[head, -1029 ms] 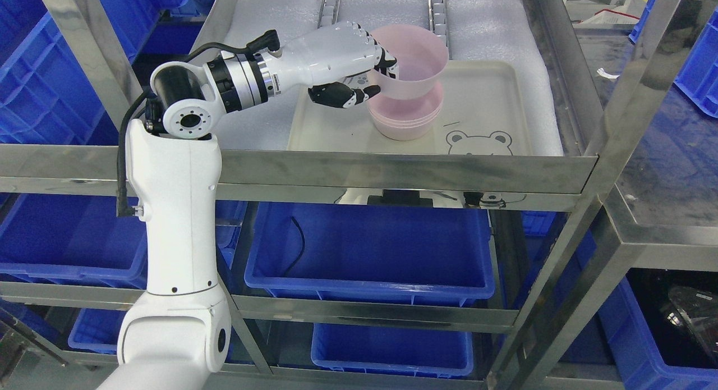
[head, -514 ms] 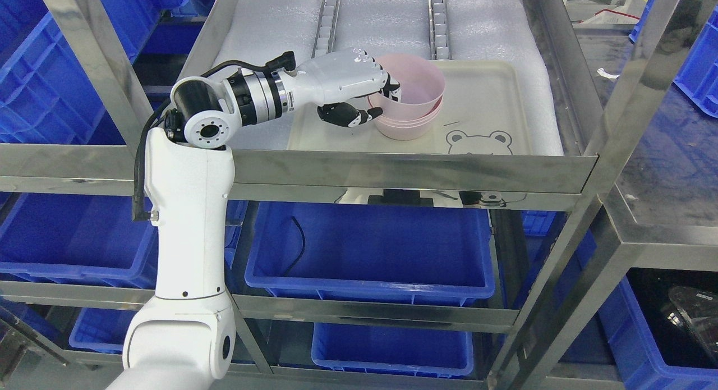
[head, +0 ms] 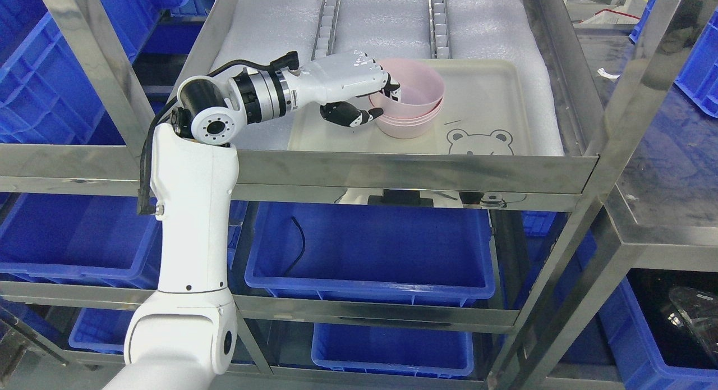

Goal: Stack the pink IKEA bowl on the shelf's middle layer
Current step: 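Open the left hand and release the bowl on the tray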

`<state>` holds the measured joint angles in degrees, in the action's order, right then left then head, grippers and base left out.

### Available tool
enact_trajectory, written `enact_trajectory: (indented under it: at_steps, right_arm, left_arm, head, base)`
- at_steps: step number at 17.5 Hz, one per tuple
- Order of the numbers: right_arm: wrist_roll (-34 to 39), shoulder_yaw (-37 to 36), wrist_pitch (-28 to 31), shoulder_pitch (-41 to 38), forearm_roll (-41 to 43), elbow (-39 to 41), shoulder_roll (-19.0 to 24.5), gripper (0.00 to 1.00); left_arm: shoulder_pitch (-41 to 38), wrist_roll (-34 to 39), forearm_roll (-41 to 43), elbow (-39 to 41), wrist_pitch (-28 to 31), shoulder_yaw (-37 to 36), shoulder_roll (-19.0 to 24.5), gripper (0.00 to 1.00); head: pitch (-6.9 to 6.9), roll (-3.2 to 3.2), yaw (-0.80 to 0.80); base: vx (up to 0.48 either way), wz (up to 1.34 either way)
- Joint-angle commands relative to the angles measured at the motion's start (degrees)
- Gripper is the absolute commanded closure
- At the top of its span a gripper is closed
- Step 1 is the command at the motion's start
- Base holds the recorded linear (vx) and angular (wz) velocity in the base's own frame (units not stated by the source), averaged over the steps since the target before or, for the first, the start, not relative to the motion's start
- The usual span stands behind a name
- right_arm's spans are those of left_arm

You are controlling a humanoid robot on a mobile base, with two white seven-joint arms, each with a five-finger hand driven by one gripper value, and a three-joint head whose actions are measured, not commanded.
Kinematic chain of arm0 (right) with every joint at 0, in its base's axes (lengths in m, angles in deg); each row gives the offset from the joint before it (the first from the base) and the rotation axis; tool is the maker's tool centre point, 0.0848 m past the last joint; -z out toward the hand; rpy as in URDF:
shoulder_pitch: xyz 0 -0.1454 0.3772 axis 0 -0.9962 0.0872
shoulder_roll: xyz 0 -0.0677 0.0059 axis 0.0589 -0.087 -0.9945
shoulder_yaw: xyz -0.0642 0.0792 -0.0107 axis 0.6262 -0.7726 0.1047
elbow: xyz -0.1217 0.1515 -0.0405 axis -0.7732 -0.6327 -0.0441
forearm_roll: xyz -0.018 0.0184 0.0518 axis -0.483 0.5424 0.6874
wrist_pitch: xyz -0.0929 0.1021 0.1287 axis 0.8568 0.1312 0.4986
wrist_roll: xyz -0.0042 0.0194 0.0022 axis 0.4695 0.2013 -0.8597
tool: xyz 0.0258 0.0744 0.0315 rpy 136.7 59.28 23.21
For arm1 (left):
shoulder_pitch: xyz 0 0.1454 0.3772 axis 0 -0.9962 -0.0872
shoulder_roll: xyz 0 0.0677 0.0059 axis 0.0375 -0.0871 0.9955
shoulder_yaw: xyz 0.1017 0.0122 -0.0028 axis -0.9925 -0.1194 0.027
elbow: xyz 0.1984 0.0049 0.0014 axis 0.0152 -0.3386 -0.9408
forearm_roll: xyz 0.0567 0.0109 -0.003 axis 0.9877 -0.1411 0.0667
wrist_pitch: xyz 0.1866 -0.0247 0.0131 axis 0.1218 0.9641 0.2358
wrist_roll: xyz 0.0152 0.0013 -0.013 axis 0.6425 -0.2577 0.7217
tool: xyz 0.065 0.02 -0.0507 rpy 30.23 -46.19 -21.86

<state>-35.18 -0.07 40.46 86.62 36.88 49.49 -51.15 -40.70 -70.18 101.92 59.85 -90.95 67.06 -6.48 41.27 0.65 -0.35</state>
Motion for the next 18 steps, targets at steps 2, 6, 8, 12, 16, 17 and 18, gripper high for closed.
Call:
enact_trajectory:
  at_steps: [2,6,8,12,16,17,18]
  right_arm:
    - [-0.04,0.00,0.00,-0.18,0.00,1.00,-1.00,0.00]
    - [-0.04,0.00,0.00,-0.26,0.00,1.00,-1.00,0.00]
    - [-0.04,0.00,0.00,-0.27,0.00,1.00,-1.00,0.00]
    - [-0.04,0.00,0.00,-0.26,0.00,1.00,-1.00,0.00]
    - [-0.04,0.00,0.00,-0.26,0.00,1.00,-1.00,0.00]
    - [-0.04,0.00,0.00,-0.18,0.00,1.00,-1.00,0.00]
    - [-0.04,0.00,0.00,-0.26,0.00,1.00,-1.00,0.00]
  left_arm:
    - [0.40,4.74,-1.01,-2.38,-0.03,-1.33,0.79,0.17]
    - [3.20,6.96,-17.40,-0.98,-0.03,-1.15,0.79,0.12]
    - [4.88,7.05,-22.61,0.51,-0.03,-0.80,0.79,0.12]
    - [1.99,9.49,-25.71,8.24,-0.03,-6.04,0.79,0.12]
    - [-10.64,12.59,-25.62,12.99,-0.03,-16.52,0.79,0.12]
    - [-15.55,12.59,-25.62,14.57,-0.03,-18.36,0.79,0.12]
    - [-19.78,12.50,-25.62,15.89,-0.03,-19.77,0.79,0.13]
  head:
    - [0.00,0.00,0.00]
    - [0.00,0.00,0.00]
    - [0.00,0.00,0.00]
    - [0.00,0.00,0.00]
    - [0.00,0.00,0.00]
    - [0.00,0.00,0.00]
    - [0.00,0.00,0.00]
  base:
    - [0.000,0.00]
    - [0.000,0.00]
    - [0.000,0.00]
    - [-0.012,0.00]
    - [-0.046,-0.04]
    - [-0.074,-0.15]
    - [-0.074,-0.15]
